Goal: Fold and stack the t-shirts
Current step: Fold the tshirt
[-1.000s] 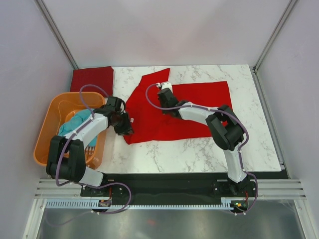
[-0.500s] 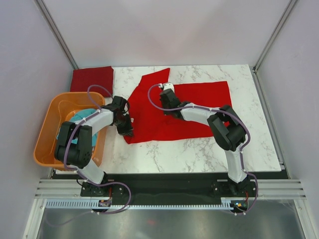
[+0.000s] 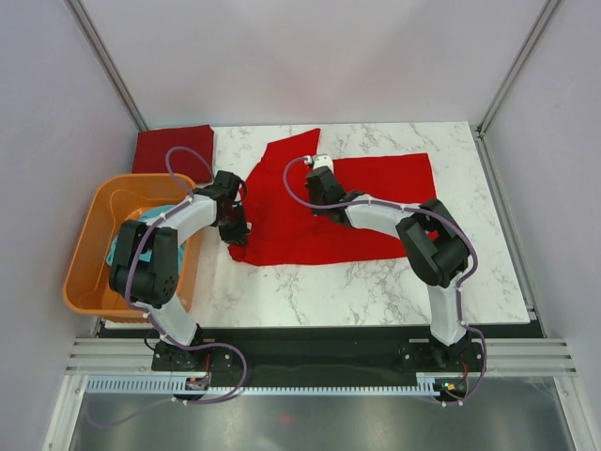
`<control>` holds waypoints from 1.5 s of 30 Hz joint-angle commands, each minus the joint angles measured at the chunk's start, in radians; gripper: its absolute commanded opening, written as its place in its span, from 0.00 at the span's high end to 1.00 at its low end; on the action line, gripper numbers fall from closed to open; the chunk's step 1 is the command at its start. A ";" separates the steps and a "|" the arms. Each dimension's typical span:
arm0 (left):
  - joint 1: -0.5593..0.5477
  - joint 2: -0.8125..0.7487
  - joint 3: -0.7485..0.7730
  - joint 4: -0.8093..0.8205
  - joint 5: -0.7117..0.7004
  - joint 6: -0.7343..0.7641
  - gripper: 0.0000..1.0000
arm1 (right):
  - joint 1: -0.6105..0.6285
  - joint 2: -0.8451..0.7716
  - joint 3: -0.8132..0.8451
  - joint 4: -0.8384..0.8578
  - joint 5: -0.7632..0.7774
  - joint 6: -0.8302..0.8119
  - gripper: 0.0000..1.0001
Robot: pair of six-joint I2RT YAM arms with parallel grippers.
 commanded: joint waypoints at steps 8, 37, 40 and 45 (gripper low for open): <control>-0.045 -0.074 0.060 -0.151 -0.216 0.051 0.71 | -0.025 -0.048 -0.014 0.031 -0.011 -0.014 1.00; -0.108 -0.164 -0.022 -0.240 -0.446 -0.060 0.64 | -0.059 -0.079 0.104 -0.141 -0.099 0.014 0.64; -0.110 -0.193 0.005 -0.248 -0.402 -0.058 0.64 | -0.065 -0.083 0.121 -0.193 -0.092 0.034 0.62; -0.114 -0.238 0.020 -0.122 -0.075 -0.066 0.63 | -0.080 -0.074 0.107 -0.203 -0.163 0.043 0.60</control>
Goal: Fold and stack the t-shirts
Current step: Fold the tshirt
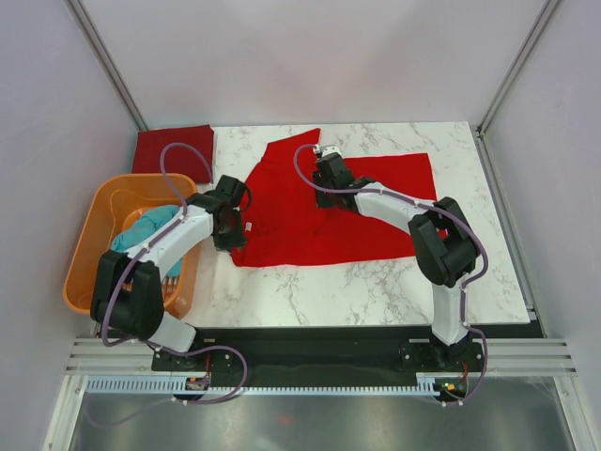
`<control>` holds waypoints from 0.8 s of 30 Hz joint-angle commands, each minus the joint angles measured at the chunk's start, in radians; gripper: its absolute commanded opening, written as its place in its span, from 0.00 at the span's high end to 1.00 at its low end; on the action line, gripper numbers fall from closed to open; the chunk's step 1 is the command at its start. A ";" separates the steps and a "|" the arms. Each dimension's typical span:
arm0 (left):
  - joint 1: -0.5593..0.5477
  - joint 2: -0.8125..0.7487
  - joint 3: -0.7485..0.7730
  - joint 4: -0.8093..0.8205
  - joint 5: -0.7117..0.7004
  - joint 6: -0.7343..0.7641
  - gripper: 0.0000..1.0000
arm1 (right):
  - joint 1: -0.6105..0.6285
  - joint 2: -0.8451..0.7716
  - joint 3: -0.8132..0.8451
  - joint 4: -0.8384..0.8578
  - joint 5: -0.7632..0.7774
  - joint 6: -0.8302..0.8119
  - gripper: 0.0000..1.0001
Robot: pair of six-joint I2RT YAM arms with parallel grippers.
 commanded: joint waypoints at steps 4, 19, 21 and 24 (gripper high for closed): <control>-0.008 0.027 0.120 0.138 0.280 -0.016 0.62 | -0.038 -0.019 0.020 -0.039 -0.113 0.054 0.59; -0.008 0.552 0.621 0.268 0.317 0.233 0.62 | -0.111 -0.002 -0.002 0.024 -0.232 -0.001 0.61; -0.008 0.597 0.686 0.279 0.317 0.260 0.61 | -0.119 -0.005 -0.005 0.023 -0.238 0.007 0.61; -0.008 0.690 0.777 0.282 0.340 0.282 0.61 | -0.119 -0.016 -0.019 0.020 -0.248 0.044 0.61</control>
